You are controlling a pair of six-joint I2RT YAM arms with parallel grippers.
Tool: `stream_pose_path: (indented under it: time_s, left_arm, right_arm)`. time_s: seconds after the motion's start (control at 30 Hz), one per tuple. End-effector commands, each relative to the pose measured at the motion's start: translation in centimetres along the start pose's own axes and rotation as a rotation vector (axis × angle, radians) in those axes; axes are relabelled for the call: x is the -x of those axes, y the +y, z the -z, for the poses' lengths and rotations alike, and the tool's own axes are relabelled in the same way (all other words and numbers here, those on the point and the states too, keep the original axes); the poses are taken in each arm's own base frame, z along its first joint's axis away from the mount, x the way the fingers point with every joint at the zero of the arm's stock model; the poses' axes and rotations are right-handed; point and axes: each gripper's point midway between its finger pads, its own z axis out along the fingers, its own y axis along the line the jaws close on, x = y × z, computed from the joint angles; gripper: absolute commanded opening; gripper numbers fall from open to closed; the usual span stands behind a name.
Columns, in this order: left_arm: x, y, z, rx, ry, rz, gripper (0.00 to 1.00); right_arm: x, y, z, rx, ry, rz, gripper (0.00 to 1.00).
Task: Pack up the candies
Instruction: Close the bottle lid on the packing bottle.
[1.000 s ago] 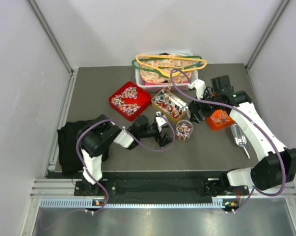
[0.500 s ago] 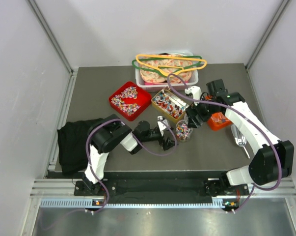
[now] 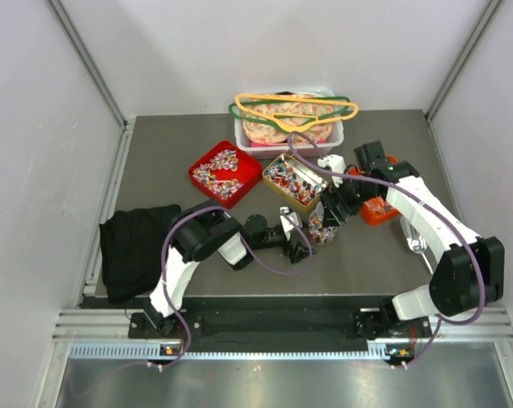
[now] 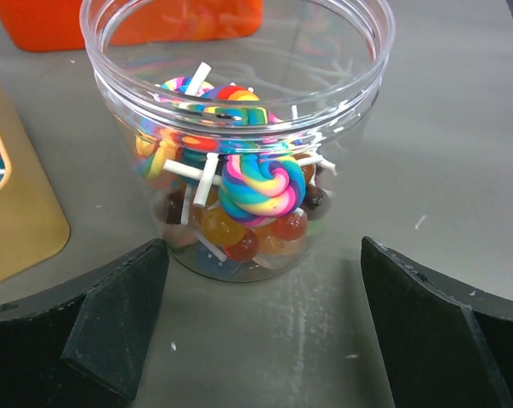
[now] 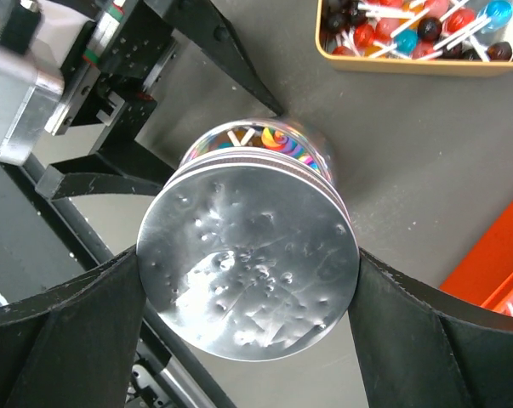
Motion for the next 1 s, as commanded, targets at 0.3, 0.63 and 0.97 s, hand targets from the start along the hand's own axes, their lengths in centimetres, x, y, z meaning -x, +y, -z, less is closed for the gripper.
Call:
stream_pose_path:
  time_s: [0.3,0.63,0.97]
  left_arm:
    - [2.7,-0.3,-0.7,-0.005,-0.18,-0.088,0.99]
    - [2.3,0.0,-0.9,0.006,-0.197,-0.085,0.99]
    - [2.1,0.6,-1.4,0.025,-0.196,-0.073,0.99]
  right_arm:
    - [-0.5,-0.5,-3.2,-0.058,0.063,0.068,0.65]
    - [0.1,0.5,-3.7,-0.058,0.066,0.118,0.66]
    - [-0.6,0.4,-4.7,-0.097,0.095,0.155,0.68]
